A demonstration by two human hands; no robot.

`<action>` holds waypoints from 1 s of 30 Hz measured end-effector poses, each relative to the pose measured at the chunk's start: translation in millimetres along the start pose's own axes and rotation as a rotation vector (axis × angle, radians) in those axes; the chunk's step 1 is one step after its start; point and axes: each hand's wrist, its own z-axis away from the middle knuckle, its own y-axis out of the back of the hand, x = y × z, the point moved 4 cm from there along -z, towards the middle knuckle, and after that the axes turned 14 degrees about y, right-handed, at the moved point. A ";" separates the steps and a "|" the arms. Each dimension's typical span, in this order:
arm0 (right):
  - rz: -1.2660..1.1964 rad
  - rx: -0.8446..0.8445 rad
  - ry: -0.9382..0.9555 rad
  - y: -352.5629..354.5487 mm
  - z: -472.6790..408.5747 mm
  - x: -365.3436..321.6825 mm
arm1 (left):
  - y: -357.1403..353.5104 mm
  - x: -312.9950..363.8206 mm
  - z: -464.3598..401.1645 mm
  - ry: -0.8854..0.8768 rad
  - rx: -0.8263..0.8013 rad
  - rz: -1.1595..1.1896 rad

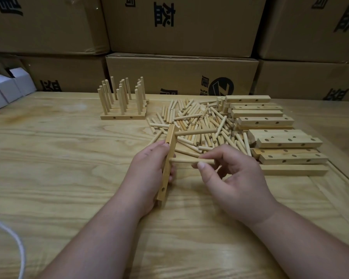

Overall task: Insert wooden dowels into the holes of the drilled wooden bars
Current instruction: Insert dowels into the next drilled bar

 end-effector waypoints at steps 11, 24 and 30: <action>0.122 -0.041 -0.065 -2.3 -0.7 7.6 | -9.7 0.9 10.5 -0.026 -0.059 -0.153; 0.085 0.200 -0.160 12.8 -0.9 14.0 | 5.3 -0.5 -2.1 0.093 0.001 0.242; 0.509 -0.019 -0.272 13.9 -4.0 32.9 | 7.6 4.4 -3.1 0.154 -0.069 0.514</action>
